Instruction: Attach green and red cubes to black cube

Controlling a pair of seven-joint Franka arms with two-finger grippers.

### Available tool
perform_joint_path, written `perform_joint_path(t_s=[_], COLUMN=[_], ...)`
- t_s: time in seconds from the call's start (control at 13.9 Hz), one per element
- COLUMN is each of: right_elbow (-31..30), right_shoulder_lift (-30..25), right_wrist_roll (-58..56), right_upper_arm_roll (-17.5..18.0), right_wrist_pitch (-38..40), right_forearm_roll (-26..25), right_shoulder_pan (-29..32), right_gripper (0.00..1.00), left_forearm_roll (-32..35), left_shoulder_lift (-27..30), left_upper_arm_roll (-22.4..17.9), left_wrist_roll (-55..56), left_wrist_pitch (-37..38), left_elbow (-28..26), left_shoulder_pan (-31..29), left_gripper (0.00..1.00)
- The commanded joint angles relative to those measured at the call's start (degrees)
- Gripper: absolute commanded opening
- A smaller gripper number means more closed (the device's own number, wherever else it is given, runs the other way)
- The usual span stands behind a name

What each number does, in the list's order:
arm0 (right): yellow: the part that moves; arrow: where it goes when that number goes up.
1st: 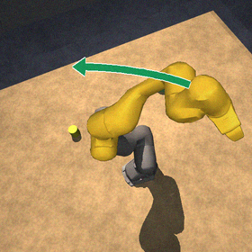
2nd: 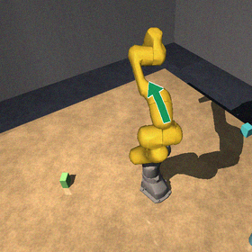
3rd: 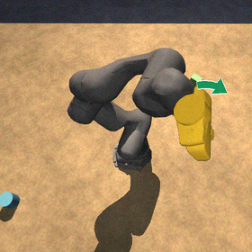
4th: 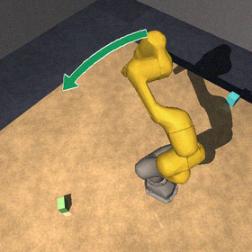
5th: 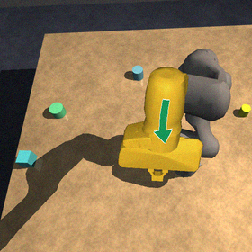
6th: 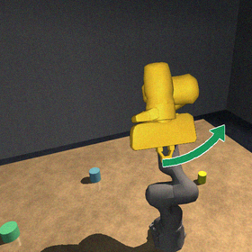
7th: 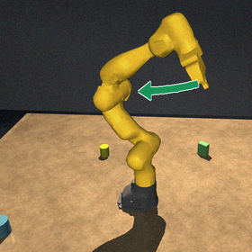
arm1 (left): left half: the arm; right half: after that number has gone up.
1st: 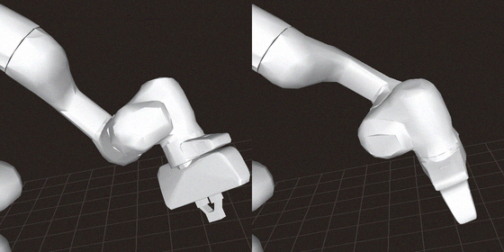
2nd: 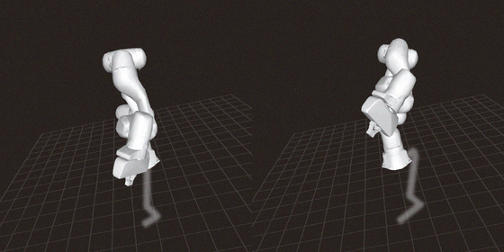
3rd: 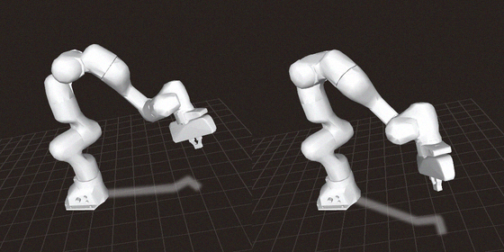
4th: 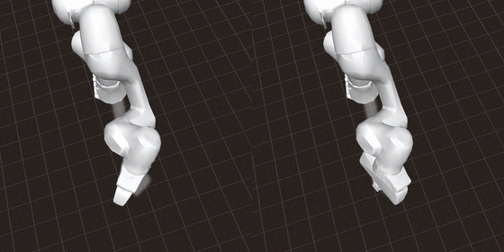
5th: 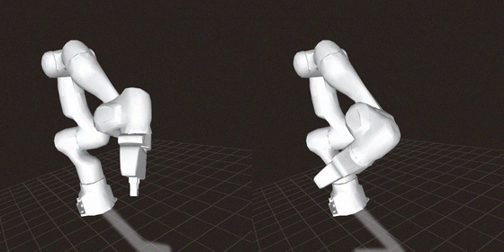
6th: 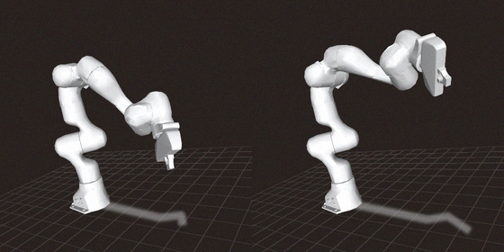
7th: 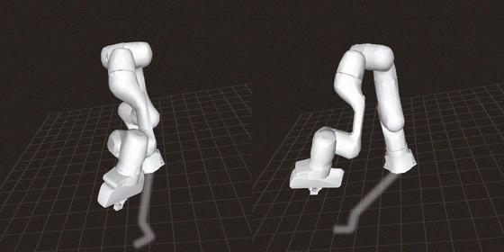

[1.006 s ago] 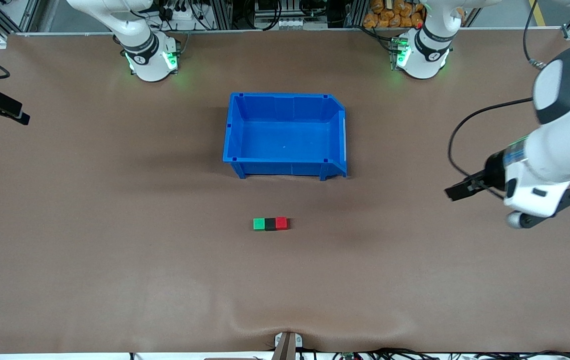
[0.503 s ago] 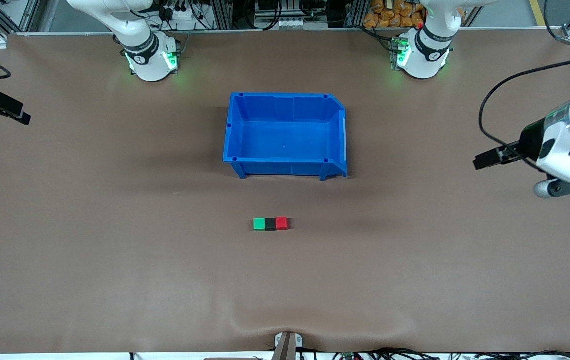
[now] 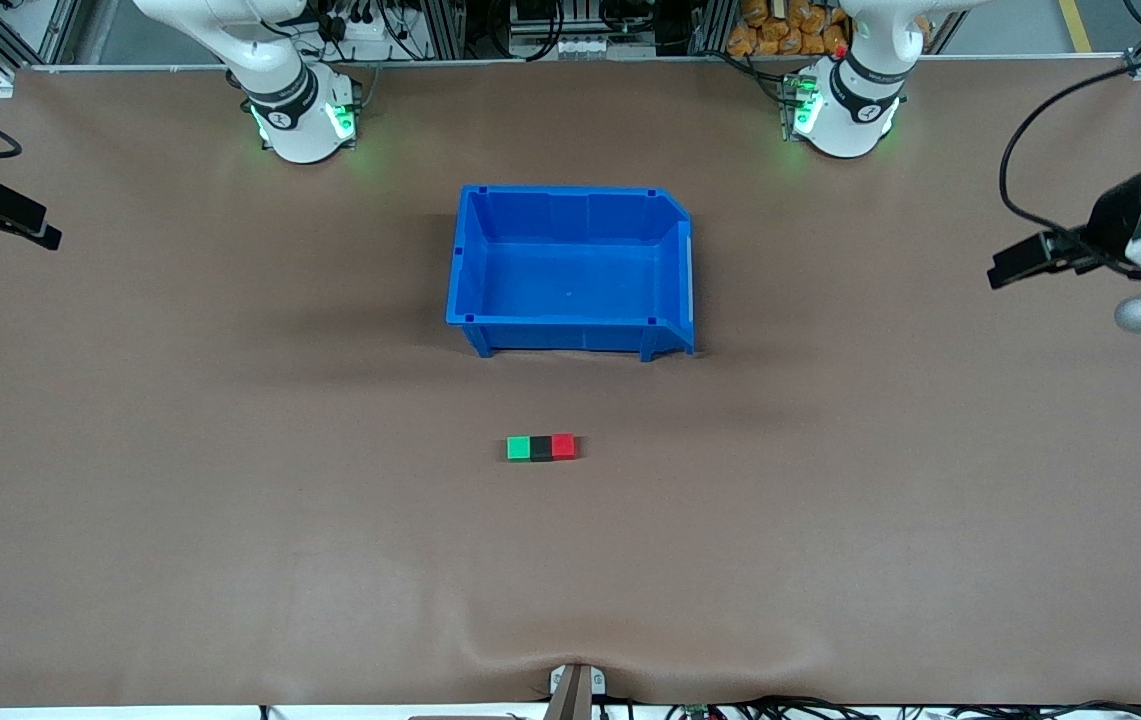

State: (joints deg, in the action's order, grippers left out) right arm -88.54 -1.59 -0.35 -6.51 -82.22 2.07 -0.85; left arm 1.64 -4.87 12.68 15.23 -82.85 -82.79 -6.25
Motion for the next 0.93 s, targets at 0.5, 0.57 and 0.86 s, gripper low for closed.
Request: perform_joint_path(t_s=[0.5, 0.57, 0.86], right_elbow=[0.8, 0.8, 0.8], right_shoulder_lift=[0.2, 0.2, 0.2], right_wrist_roll=[1.0, 1.0, 1.0], right_upper_arm_roll=[0.4, 0.3, 0.3], right_wrist_pitch=[0.7, 0.7, 0.7], right_forearm_roll=[-0.8, -0.8, -0.8], right_shoulder_pan=[0.0, -0.1, -0.1], right_gripper=[1.0, 1.0, 1.0], left_forearm_roll=[-0.6, -1.0, -1.0], left_shoulder_lift=[12.8, 12.8, 11.9], left_upper_arm_roll=[-4.0, -4.0, -4.0], left_wrist_roll=[-3.7, -3.7, -3.7], left_wrist_pitch=[-0.3, -0.3, -0.6], left_elbow=[-11.6, -11.7, -11.3], left_shoulder_pan=[1.8, 1.6, 1.6], left_gripper=[1.0, 1.0, 1.0])
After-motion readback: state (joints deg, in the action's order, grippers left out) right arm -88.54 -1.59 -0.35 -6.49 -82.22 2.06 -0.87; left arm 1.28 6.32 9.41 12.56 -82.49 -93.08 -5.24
